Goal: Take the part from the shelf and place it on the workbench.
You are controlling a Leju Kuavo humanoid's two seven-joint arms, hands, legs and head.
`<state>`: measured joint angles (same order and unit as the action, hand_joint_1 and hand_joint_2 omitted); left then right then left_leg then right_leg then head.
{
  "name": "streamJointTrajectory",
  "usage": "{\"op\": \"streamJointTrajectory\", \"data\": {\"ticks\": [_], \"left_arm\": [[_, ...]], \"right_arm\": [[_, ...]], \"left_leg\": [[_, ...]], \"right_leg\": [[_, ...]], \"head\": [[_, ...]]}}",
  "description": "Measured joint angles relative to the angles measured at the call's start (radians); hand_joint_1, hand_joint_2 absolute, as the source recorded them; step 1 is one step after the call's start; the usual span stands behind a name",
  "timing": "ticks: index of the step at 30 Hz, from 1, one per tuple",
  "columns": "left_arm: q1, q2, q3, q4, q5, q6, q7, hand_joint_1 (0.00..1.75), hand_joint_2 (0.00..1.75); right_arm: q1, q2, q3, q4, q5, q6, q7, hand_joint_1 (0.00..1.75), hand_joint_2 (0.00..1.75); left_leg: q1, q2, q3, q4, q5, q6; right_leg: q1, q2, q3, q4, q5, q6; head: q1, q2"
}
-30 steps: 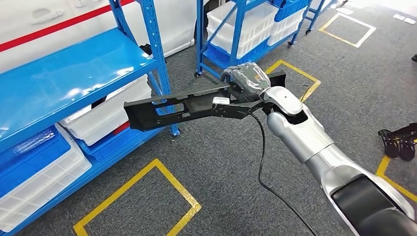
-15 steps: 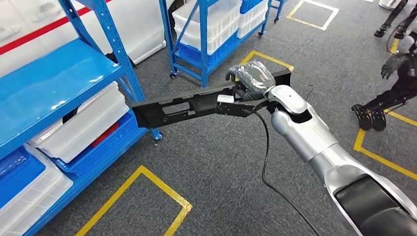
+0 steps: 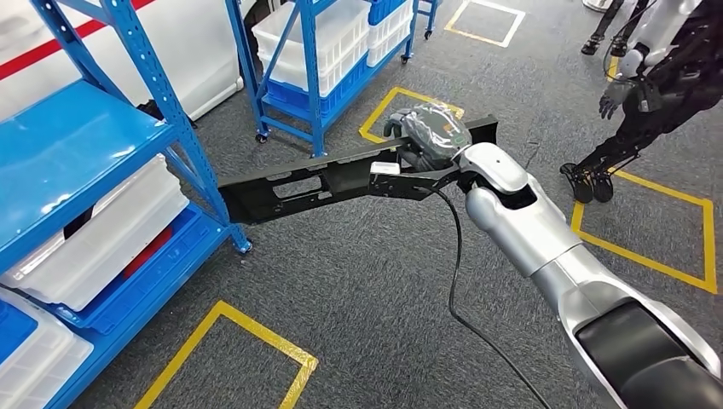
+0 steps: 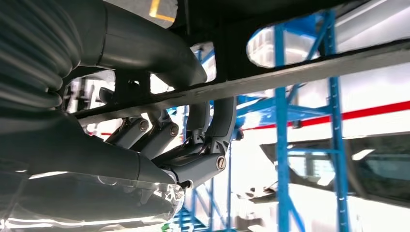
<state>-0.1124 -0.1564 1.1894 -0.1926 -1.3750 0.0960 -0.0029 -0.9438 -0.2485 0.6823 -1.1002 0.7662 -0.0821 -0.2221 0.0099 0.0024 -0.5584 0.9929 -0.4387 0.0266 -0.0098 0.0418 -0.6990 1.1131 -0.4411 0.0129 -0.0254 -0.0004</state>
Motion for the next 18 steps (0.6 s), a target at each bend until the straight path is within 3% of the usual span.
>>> {"op": "streamJointTrajectory", "data": {"ticks": [2,3,4,5,6,8,10,12,14,16,18], "left_arm": [[0.002,0.0,0.0,0.0,-0.001,-0.004,0.002,0.0,1.75],[0.003,0.0,0.0,0.0,-0.002,-0.006,0.002,0.0,1.75],[0.003,-0.001,0.0,0.0,-0.004,-0.009,0.004,0.0,1.75],[0.003,-0.001,0.0,0.0,-0.006,-0.011,0.005,0.0,1.75],[0.002,-0.002,0.0,0.0,-0.007,-0.013,0.007,0.0,1.75],[0.001,-0.003,0.0,0.0,-0.008,-0.016,0.01,0.0,1.75],[0.0,-0.003,0.0,0.0,-0.008,-0.02,0.012,0.0,1.75],[-0.001,-0.003,0.0,0.0,-0.009,-0.023,0.013,0.0,1.75],[-0.003,-0.003,0.0,0.0,-0.01,-0.026,0.014,0.0,1.75],[-0.001,-0.004,0.0,0.0,-0.01,-0.028,0.015,0.0,1.75],[0.001,-0.004,0.0,0.0,-0.01,-0.03,0.016,0.0,1.75]], "right_arm": [[-0.006,-0.005,0.0,0.001,-0.006,0.005,-0.001,1.75,1.75],[-0.006,-0.008,0.0,0.002,-0.01,0.007,-0.001,1.75,1.75],[-0.006,-0.012,0.0,0.002,-0.013,0.01,-0.002,1.75,1.75],[-0.007,-0.016,0.0,0.002,-0.015,0.011,-0.002,1.75,1.75],[-0.009,-0.019,0.0,0.002,-0.017,0.012,-0.002,1.75,1.75],[-0.014,-0.024,-0.001,-0.001,-0.023,0.013,-0.002,1.75,1.75],[-0.016,-0.03,-0.001,-0.006,-0.028,0.013,-0.001,1.75,1.75],[-0.015,-0.036,-0.001,-0.01,-0.03,0.012,0.002,1.75,1.75],[-0.015,-0.04,-0.002,-0.017,-0.03,0.012,0.006,1.75,1.75],[-0.015,-0.041,-0.002,-0.023,-0.031,0.012,0.009,1.75,1.75],[-0.01,-0.041,-0.002,-0.025,-0.031,0.012,0.012,1.75,1.75]], "left_leg": [[-0.004,0.018,-0.002,0.0,0.0,0.004],[-0.006,0.029,-0.003,0.001,0.0,0.004],[-0.007,0.039,-0.003,0.002,-0.001,0.004],[-0.008,0.049,-0.003,0.003,-0.002,0.002],[-0.008,0.059,-0.002,0.005,-0.005,0.0],[-0.013,0.075,-0.001,0.01,-0.012,-0.007],[-0.018,0.092,0.0,0.012,-0.018,-0.015],[-0.017,0.103,0.002,0.014,-0.024,-0.025],[-0.012,0.07,-0.011,0.051,-0.053,-0.036],[-0.007,0.021,-0.062,0.168,-0.116,-0.044],[-0.006,0.007,-0.122,0.294,-0.161,-0.048]], "right_leg": [[-0.002,-0.028,-0.063,0.136,-0.062,0.005],[-0.004,-0.032,-0.083,0.181,-0.074,0.007],[-0.005,-0.035,-0.083,0.189,-0.068,0.008],[-0.005,-0.04,-0.063,0.153,-0.045,0.008],[-0.004,-0.053,-0.024,0.085,-0.013,0.006],[0.004,-0.091,0.047,-0.045,0.025,-0.003],[0.013,-0.101,0.066,-0.089,0.028,-0.013],[0.011,-0.078,0.065,-0.093,0.032,-0.023],[0.006,-0.059,0.067,-0.099,0.036,-0.034],[0.003,-0.04,0.067,-0.1,0.038,-0.042],[0.004,-0.016,0.067,-0.099,0.038,-0.044]], "head": [[0.0,0.0],[0.0,0.0],[0.0,0.0],[0.0,0.0],[0.0,0.0],[0.0,0.0],[0.0,0.0],[0.0,0.0],[0.0,0.0],[0.0,0.0],[0.0,0.0]]}}
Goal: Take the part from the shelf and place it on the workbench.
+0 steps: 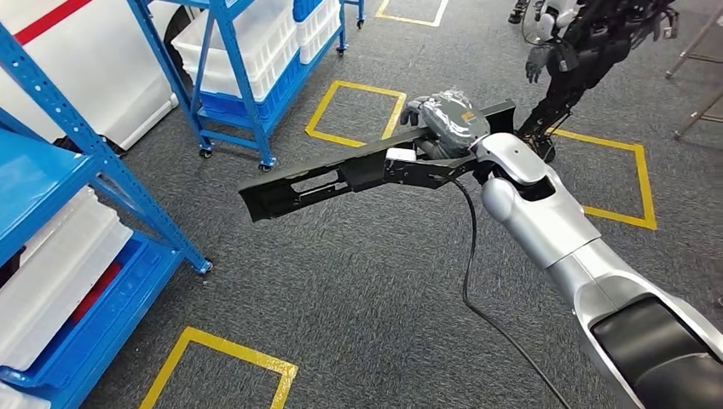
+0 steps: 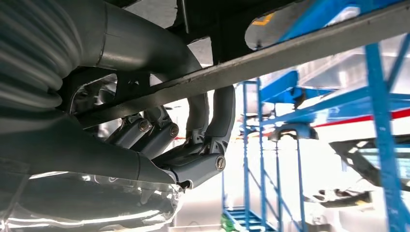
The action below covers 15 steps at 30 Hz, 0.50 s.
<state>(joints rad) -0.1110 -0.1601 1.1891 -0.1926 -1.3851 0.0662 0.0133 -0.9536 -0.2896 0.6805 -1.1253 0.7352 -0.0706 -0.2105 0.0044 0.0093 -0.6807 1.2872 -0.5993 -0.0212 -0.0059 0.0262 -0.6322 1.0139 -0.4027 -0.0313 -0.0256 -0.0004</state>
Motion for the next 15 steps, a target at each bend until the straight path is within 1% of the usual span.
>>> {"op": "streamJointTrajectory", "data": {"ticks": [1,2,3,4,5,6,7,8,9,10,11,12,13,14,15], "left_arm": [[0.0,0.0,0.0,0.0,0.0,0.0,0.0,0.0,1.75],[0.0,0.0,0.0,0.0,0.0,-0.001,0.001,0.0,1.75],[0.0,0.0,0.0,0.0,0.0,-0.001,0.001,0.0,1.75],[0.0,0.0,0.0,0.0,0.0,-0.001,0.001,0.0,1.75],[-0.001,0.0,0.0,0.0,0.0,-0.001,0.001,0.0,1.75],[-0.001,0.001,0.0,0.0,0.0,-0.001,0.001,0.0,1.75],[-0.001,0.001,0.0,0.0,0.0,-0.002,0.001,0.0,1.75],[-0.002,0.001,0.0,0.0,0.0,-0.002,0.001,0.0,1.75],[-0.003,0.001,0.0,0.0,0.0,-0.002,0.002,0.0,1.75],[-0.004,0.001,0.0,0.0,0.001,-0.003,0.002,0.0,1.75],[-0.006,0.001,0.0,0.0,0.003,-0.003,0.002,0.0,1.75],[-0.007,0.001,0.0,0.0,0.005,-0.003,0.003,0.0,1.75],[-0.007,0.001,0.0,0.0,0.007,-0.003,0.003,0.0,1.75],[-0.006,0.001,0.0,0.0,0.008,-0.003,0.004,0.0,1.75],[-0.004,0.001,0.0,0.0,0.009,-0.003,0.004,0.0,1.75]], "right_arm": [[0.003,0.0,0.0,0.0,0.0,0.0,0.001,1.75,1.75],[0.005,0.0,0.0,-0.001,0.0,0.0,0.003,1.75,1.75],[0.006,0.0,0.0,-0.003,0.0,0.0,0.004,1.75,1.75],[0.006,0.0,0.0,-0.006,0.0,0.0,0.006,1.75,1.75],[0.004,0.0,0.0,-0.008,0.0,0.0,0.008,1.75,1.75],[0.003,0.0,0.0,-0.01,0.0,0.001,0.009,1.75,1.75],[0.002,0.0,0.0,-0.011,0.0,0.001,0.011,1.75,1.75],[0.002,-0.002,-0.001,-0.013,0.0,0.002,0.012,1.75,1.75],[0.002,-0.005,-0.002,-0.014,0.0,0.004,0.012,1.75,1.75],[0.002,-0.008,-0.003,-0.014,0.0,0.006,0.013,1.75,1.75],[-0.001,-0.012,-0.004,-0.015,-0.001,0.008,0.013,1.75,1.75],[-0.005,-0.014,-0.005,-0.015,-0.002,0.01,0.013,1.75,1.75],[-0.008,-0.015,-0.006,-0.016,-0.003,0.012,0.013,1.75,1.75],[-0.009,-0.015,-0.006,-0.016,-0.004,0.014,0.013,1.75,1.75],[-0.009,-0.015,-0.005,-0.015,-0.005,0.018,0.013,1.75,1.75]], "left_leg": [[0.001,-0.001,-0.012,0.019,0.005,-0.001],[0.002,-0.003,-0.005,-0.003,0.03,-0.001],[0.005,-0.009,0.019,-0.061,0.068,0.0],[0.008,-0.028,0.049,-0.133,0.104,0.002],[0.011,-0.049,0.078,-0.199,0.13,0.003],[0.013,-0.065,0.096,-0.241,0.143,0.005],[0.012,-0.075,0.103,-0.259,0.143,0.008],[0.01,-0.069,0.105,-0.264,0.144,0.011],[0.01,-0.059,0.106,-0.268,0.148,0.018],[0.01,-0.048,0.109,-0.275,0.153,0.026],[0.011,-0.037,0.112,-0.282,0.158,0.034],[0.011,-0.025,0.113,-0.289,0.162,0.041],[0.008,-0.015,0.113,-0.291,0.164,0.045],[0.005,-0.005,0.112,-0.291,0.164,0.047],[0.003,0.006,0.111,-0.29,0.163,0.048]], "right_leg": [[0.0,0.013,0.0,0.001,0.0,0.0],[-0.001,0.027,0.0,0.003,0.0,0.001],[-0.002,0.04,0.0,0.006,-0.001,0.002],[-0.003,0.052,-0.001,0.009,-0.002,0.004],[-0.003,0.064,-0.003,0.013,-0.002,0.009],[-0.004,0.076,-0.007,0.014,-0.001,0.016],[-0.006,0.086,-0.011,0.015,0.001,0.023],[-0.008,0.098,-0.015,0.013,0.005,0.031],[-0.01,0.106,-0.018,0.01,0.008,0.038],[-0.01,0.097,-0.022,0.014,0.005,0.043],[-0.008,0.075,-0.032,0.034,-0.009,0.046],[-0.007,0.046,-0.051,0.073,-0.033,0.048],[-0.006,0.014,-0.078,0.132,-0.065,0.048],[-0.007,-0.004,-0.11,0.201,-0.097,0.05],[-0.009,-0.014,-0.138,0.258,-0.117,0.051]], "head": [[0.0,0.0],[0.0,0.0],[0.0,0.0],[0.0,0.0],[0.0,0.0],[0.0,0.0],[0.0,0.0],[0.0,0.0],[0.0,0.0],[0.0,0.0],[0.0,0.0],[0.0,0.0],[0.0,0.0],[0.0,0.0],[0.0,0.0]]}}
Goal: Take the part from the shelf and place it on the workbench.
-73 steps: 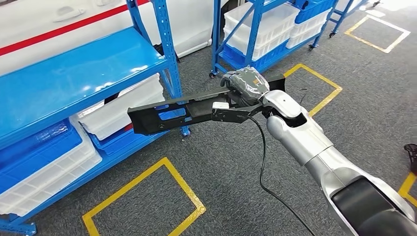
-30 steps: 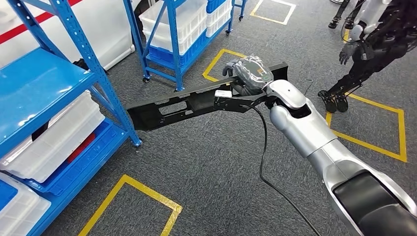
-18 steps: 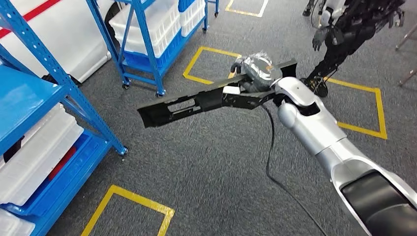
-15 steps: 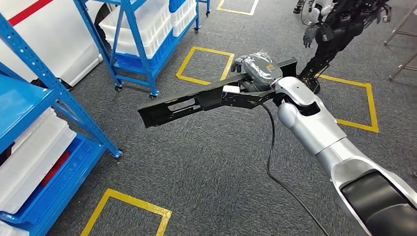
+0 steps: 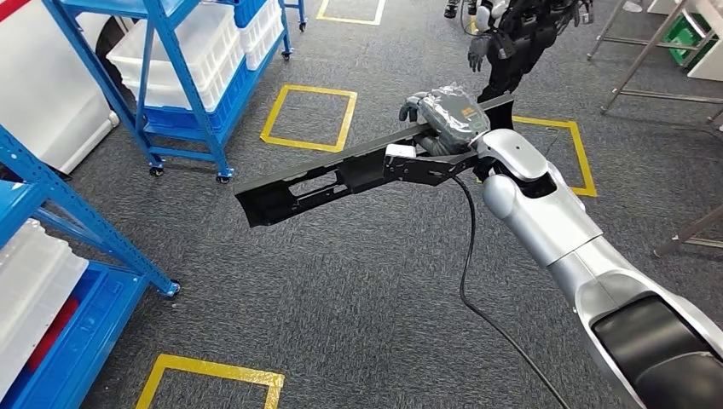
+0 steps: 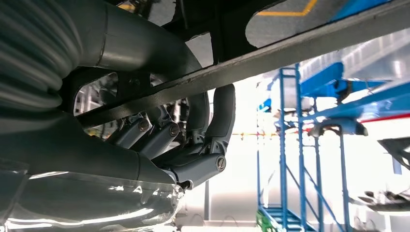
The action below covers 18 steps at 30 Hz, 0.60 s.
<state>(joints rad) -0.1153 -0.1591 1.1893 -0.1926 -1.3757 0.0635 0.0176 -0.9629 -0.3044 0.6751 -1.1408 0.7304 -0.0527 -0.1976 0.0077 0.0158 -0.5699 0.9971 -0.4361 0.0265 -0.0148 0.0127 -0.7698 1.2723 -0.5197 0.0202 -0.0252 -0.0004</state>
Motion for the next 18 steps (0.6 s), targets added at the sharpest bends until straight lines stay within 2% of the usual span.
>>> {"op": "streamJointTrajectory", "data": {"ticks": [1,2,3,5,6,7,8,10,12,14,15,16,17,18], "left_arm": [[0.001,0.0,0.0,0.0,0.001,0.0,0.0,0.0,1.75],[0.001,0.0,0.0,0.0,0.002,0.0,0.001,0.0,1.75],[0.001,0.0,0.0,0.0,0.003,0.001,0.001,0.0,1.75],[0.0,0.0,0.0,0.0,0.004,0.001,0.001,0.0,1.75],[-0.001,0.0,0.0,0.0,0.005,0.001,0.001,0.0,1.75],[-0.001,0.0,0.0,0.0,0.005,0.001,0.001,0.0,1.75],[-0.002,0.0,0.0,0.0,0.006,0.0,0.001,0.0,1.75],[-0.003,0.0,0.0,0.0,0.006,0.0,0.002,0.0,1.75],[-0.004,0.0,0.0,0.0,0.007,0.0,0.002,0.0,1.75],[-0.003,0.0,0.0,0.0,0.008,0.0,0.003,0.0,1.75],[-0.001,0.0,0.0,0.0,0.008,-0.001,0.003,0.0,1.75],[0.001,0.0,0.0,0.0,0.008,-0.001,0.003,0.0,1.75],[0.002,0.0,0.0,0.0,0.008,-0.002,0.004,0.0,1.75],[0.002,0.0,0.0,0.0,0.008,-0.002,0.004,0.0,1.75]], "right_arm": [[0.001,0.0,0.0,0.001,-0.002,0.004,0.0,1.75,1.75],[0.0,0.0,0.0,0.001,-0.004,0.007,0.0,1.75,1.75],[-0.001,0.0,0.0,0.002,-0.006,0.009,0.0,1.75,1.75],[-0.007,0.001,0.0,0.002,-0.01,0.009,0.0,1.75,1.75],[-0.01,0.001,0.0,0.002,-0.011,0.008,0.0,1.75,1.75],[-0.011,0.002,0.0,0.002,-0.012,0.008,0.0,1.75,1.75],[-0.012,0.003,0.0,0.002,-0.013,0.007,0.0,1.75,1.75],[-0.012,0.003,0.0,0.001,-0.013,0.006,0.0,1.75,1.75],[-0.015,0.006,0.001,0.001,-0.014,0.005,0.001,1.75,1.75],[-0.015,0.01,0.002,0.0,-0.014,0.004,0.002,1.75,1.75],[-0.014,0.012,0.003,0.001,-0.014,0.004,0.002,1.75,1.75],[-0.013,0.013,0.004,0.001,-0.014,0.004,0.002,1.75,1.75],[-0.012,0.015,0.005,0.001,-0.014,0.004,0.002,1.75,1.75],[-0.011,0.015,0.006,0.001,-0.014,0.004,0.002,1.75,1.75]], "left_leg": [[-0.001,0.011,-0.001,0.001,-0.001,0.0],[-0.002,0.022,-0.001,0.001,-0.002,0.0],[-0.002,0.033,-0.001,0.002,-0.003,-0.002],[-0.005,0.051,0.001,0.007,-0.009,-0.009],[-0.007,0.058,0.001,0.01,-0.012,-0.014],[-0.009,0.065,0.002,0.011,-0.015,-0.019],[-0.011,0.073,0.003,0.011,-0.017,-0.024],[-0.009,0.082,0.007,0.013,-0.024,-0.034],[-0.005,0.049,-0.012,0.064,-0.061,-0.044],[-0.003,0.005,-0.073,0.196,-0.127,-0.049],[-0.003,-0.003,-0.107,0.264,-0.151,-0.05],[-0.003,-0.007,-0.128,0.304,-0.157,-0.051],[-0.003,-0.009,-0.133,0.306,-0.143,-0.049],[-0.002,-0.012,-0.118,0.264,-0.109,-0.047]], "right_leg": [[-0.002,-0.005,-0.013,0.029,-0.004,0.001],[-0.003,-0.009,-0.006,0.019,0.01,0.002],[-0.003,-0.016,0.023,-0.032,0.039,0.002],[0.001,-0.05,0.102,-0.176,0.089,-0.004],[0.006,-0.062,0.127,-0.223,0.1,-0.009],[0.01,-0.068,0.138,-0.246,0.101,-0.014],[0.014,-0.062,0.137,-0.247,0.1,-0.019],[0.011,-0.04,0.138,-0.252,0.103,-0.029],[0.005,-0.023,0.143,-0.258,0.107,-0.04],[0.004,-0.005,0.143,-0.259,0.108,-0.047],[0.005,0.006,0.142,-0.258,0.108,-0.048],[0.005,0.018,0.142,-0.257,0.109,-0.049],[0.006,0.032,0.141,-0.255,0.108,-0.049],[0.006,0.045,0.141,-0.253,0.108,-0.048]], "head": [[0.0,0.0],[0.0,0.0],[0.0,0.0],[0.0,0.0],[0.0,0.0],[0.0,0.0],[0.0,0.0],[0.0,0.0],[0.0,0.0],[0.0,0.0],[0.0,0.0],[0.0,0.0],[0.0,0.0],[0.0,0.0]]}}
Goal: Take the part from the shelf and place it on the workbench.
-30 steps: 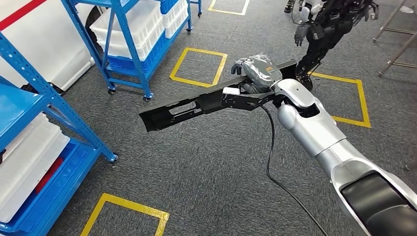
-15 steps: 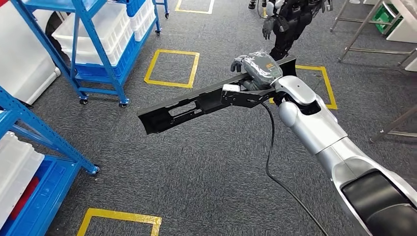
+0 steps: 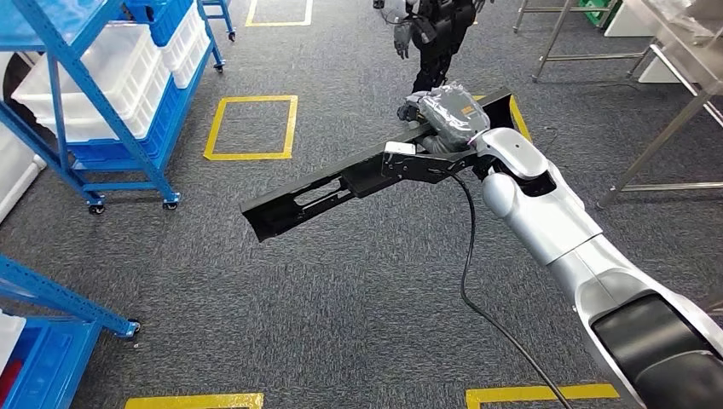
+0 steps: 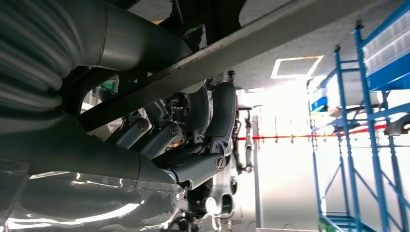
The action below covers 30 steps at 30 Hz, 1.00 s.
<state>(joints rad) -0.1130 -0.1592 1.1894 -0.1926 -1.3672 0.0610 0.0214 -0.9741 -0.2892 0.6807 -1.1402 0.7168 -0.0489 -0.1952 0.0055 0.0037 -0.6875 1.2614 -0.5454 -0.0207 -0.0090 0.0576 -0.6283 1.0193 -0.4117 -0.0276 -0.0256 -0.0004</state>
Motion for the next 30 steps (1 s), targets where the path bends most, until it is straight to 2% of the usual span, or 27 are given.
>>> {"op": "streamJointTrajectory", "data": {"ticks": [1,3,5,6,7,9,10,11,12,13,14,15,16,17,18,19,20,22,24,26,27,28,29,30], "left_arm": [[0.0,0.0,0.0,0.0,0.0,-0.001,0.0,0.0,1.75],[-0.001,0.001,0.0,0.0,0.0,-0.002,0.0,0.0,1.75],[-0.001,0.001,0.0,0.0,0.0,-0.004,0.0,0.0,1.75],[-0.002,0.001,0.0,0.0,0.0,-0.005,0.0,0.0,1.75],[-0.003,0.001,0.0,0.0,0.0,-0.006,0.0,0.0,1.75],[-0.005,0.001,0.0,0.0,0.0,-0.006,0.0,0.0,1.75],[-0.005,0.001,0.0,0.0,0.0,-0.006,0.0,0.0,1.75],[-0.004,0.001,0.0,0.0,0.0,-0.006,0.0,0.0,1.75],[-0.003,0.001,0.0,0.0,0.0,-0.006,0.0,0.0,1.75],[-0.002,0.001,0.0,0.0,0.0,-0.006,0.0,0.0,1.75],[-0.001,0.001,0.0,0.0,0.0,-0.006,0.0,0.0,1.75],[-0.001,0.001,0.0,0.0,0.0,-0.006,0.0,0.0,1.75],[-0.002,0.001,0.0,0.0,0.0,-0.006,0.0,0.0,1.75],[-0.002,0.001,0.0,0.0,0.0,-0.006,0.0,0.0,1.75],[-0.002,0.001,0.0,0.0,0.0,-0.006,0.0,0.0,1.75],[-0.002,0.0,0.0,0.0,0.0,-0.006,-0.001,0.0,1.75],[-0.003,0.0,0.0,0.0,0.0,-0.006,-0.001,0.0,1.75],[-0.004,0.0,0.0,0.0,-0.001,-0.006,-0.001,0.0,1.75],[-0.006,0.001,0.0,0.0,-0.001,-0.006,-0.001,0.0,1.75],[-0.005,0.001,0.0,0.0,-0.001,-0.006,-0.001,0.0,1.75],[-0.004,0.001,0.0,0.0,-0.001,-0.006,-0.001,0.0,1.75],[-0.002,0.001,0.0,0.0,-0.001,-0.006,-0.001,0.0,1.75],[-0.001,0.001,0.0,0.0,0.0,-0.006,0.0,0.0,1.75],[-0.001,0.001,0.0,0.0,0.0,-0.006,0.0,0.0,1.75]], "right_arm": [[0.0,0.0,0.0,0.0,0.0,0.0,0.0,1.75,1.75],[-0.001,0.001,0.0,0.0,0.001,-0.001,0.001,1.75,1.75],[-0.002,0.002,0.0,0.0,0.002,-0.002,0.004,1.75,1.75],[-0.001,0.001,0.0,0.001,0.002,-0.002,0.005,1.75,1.75],[-0.001,-0.002,-0.001,0.001,0.002,-0.002,0.005,1.75,1.75],[-0.002,-0.006,-0.002,0.001,0.002,-0.002,0.005,1.75,1.75],[-0.002,-0.007,-0.002,0.001,0.002,-0.003,0.005,1.75,1.75],[-0.003,-0.008,-0.002,0.002,0.002,-0.003,0.005,1.75,1.75],[-0.002,-0.008,-0.002,0.003,0.002,-0.003,0.005,1.75,1.75],[-0.001,-0.008,-0.002,0.005,0.002,-0.003,0.005,1.75,1.75],[0.0,-0.008,-0.002,0.007,0.002,-0.003,0.005,1.75,1.75],[0.0,-0.008,-0.003,0.008,0.002,-0.003,0.005,1.75,1.75],[-0.001,-0.008,-0.003,0.009,0.002,-0.003,0.005,1.75,1.75],[-0.003,-0.008,-0.003,0.009,0.002,-0.004,0.006,1.75,1.75],[-0.006,-0.007,-0.004,0.009,0.002,-0.004,0.006,1.75,1.75],[-0.009,-0.007,-0.005,0.009,0.002,-0.004,0.006,1.75,1.75],[-0.011,-0.008,-0.005,0.009,0.002,-0.005,0.006,1.75,1.75],[-0.012,-0.01,-0.006,0.008,0.002,-0.005,0.006,1.75,1.75],[-0.015,-0.011,-0.006,0.007,0.002,-0.005,0.006,1.75,1.75],[-0.018,-0.009,-0.006,0.006,0.002,-0.005,0.007,1.75,1.75],[-0.018,-0.008,-0.006,0.006,0.002,-0.005,0.007,1.75,1.75],[-0.018,-0.006,-0.006,0.006,0.002,-0.005,0.008,1.75,1.75],[-0.018,-0.004,-0.006,0.006,0.002,-0.004,0.008,1.75,1.75],[-0.018,-0.003,-0.006,0.006,0.002,-0.004,0.009,1.75,1.75]], "left_leg": [[0.001,-0.01,0.029,-0.07,0.042,0.003],[0.004,-0.048,0.084,-0.197,0.093,0.009],[0.004,-0.064,0.1,-0.237,0.098,0.015],[0.003,-0.055,0.1,-0.242,0.101,0.02],[0.003,-0.043,0.102,-0.247,0.106,0.027],[0.003,-0.022,0.106,-0.261,0.115,0.041],[0.003,-0.012,0.107,-0.265,0.118,0.046],[0.001,-0.003,0.107,-0.266,0.118,0.048],[0.0,0.007,0.106,-0.266,0.118,0.049],[-0.001,0.018,0.106,-0.266,0.117,0.049],[-0.002,0.03,0.105,-0.266,0.116,0.049],[-0.002,0.041,0.106,-0.265,0.115,0.047],[-0.002,0.051,0.107,-0.264,0.113,0.045],[-0.004,0.061,0.108,-0.262,0.11,0.042],[-0.006,0.069,0.109,-0.259,0.107,0.037],[-0.009,0.077,0.11,-0.257,0.103,0.033],[-0.011,0.086,0.112,-0.256,0.1,0.028],[-0.012,0.101,0.115,-0.255,0.094,0.018],[-0.007,0.073,0.104,-0.219,0.065,0.007],[-0.003,0.025,0.055,-0.103,0.002,-0.001],[-0.002,0.013,0.021,-0.031,-0.028,-0.002],[-0.002,0.007,-0.007,0.025,-0.044,-0.003],[-0.002,0.005,-0.021,0.048,-0.041,-0.003],[-0.002,0.003,-0.017,0.03,-0.018,-0.001]], "right_leg": [[0.0,0.013,0.0,0.003,-0.001,0.001],[0.0,0.035,-0.004,0.007,-0.001,0.009],[-0.003,0.055,-0.013,0.007,0.004,0.022],[-0.005,0.065,-0.017,0.005,0.008,0.029],[-0.007,0.062,-0.019,0.005,0.009,0.035],[-0.004,0.017,-0.039,0.041,-0.017,0.041],[-0.003,-0.015,-0.061,0.09,-0.046,0.041],[-0.003,-0.036,-0.093,0.156,-0.079,0.043],[-0.005,-0.045,-0.125,0.224,-0.107,0.045],[-0.006,-0.049,-0.148,0.272,-0.121,0.047],[-0.007,-0.052,-0.153,0.285,-0.117,0.048],[-0.007,-0.056,-0.136,0.256,-0.095,0.048],[-0.006,-0.067,-0.101,0.192,-0.063,0.047],[-0.003,-0.089,-0.059,0.117,-0.038,0.044],[0.001,-0.106,-0.026,0.055,-0.019,0.039],[0.006,-0.117,-0.005,0.015,-0.011,0.034],[0.01,-0.12,0.001,0.0,-0.013,0.029],[0.01,-0.095,0.0,-0.002,-0.011,0.019],[0.005,-0.075,0.003,-0.006,-0.008,0.009],[0.002,-0.057,0.004,-0.007,-0.006,0.001],[0.003,-0.047,0.004,-0.006,-0.006,-0.001],[0.004,-0.034,0.004,-0.005,-0.006,-0.003],[0.004,-0.02,0.004,-0.004,-0.007,-0.003],[0.005,-0.007,0.004,-0.002,-0.007,-0.002]], "head": [[0.0,0.0],[0.0,0.0],[0.0,0.0],[0.0,0.0],[0.0,0.0],[0.0,0.0],[0.0,0.0],[0.0,0.0],[0.0,0.0],[0.0,0.0],[0.0,0.0],[0.0,0.0],[0.0,0.0],[0.0,0.0],[0.0,0.0],[0.0,0.0],[0.0,0.0],[0.0,0.0],[0.0,0.0],[0.0,0.0],[0.0,0.0],[0.0,0.0],[0.0,0.0],[0.0,0.0]]}}
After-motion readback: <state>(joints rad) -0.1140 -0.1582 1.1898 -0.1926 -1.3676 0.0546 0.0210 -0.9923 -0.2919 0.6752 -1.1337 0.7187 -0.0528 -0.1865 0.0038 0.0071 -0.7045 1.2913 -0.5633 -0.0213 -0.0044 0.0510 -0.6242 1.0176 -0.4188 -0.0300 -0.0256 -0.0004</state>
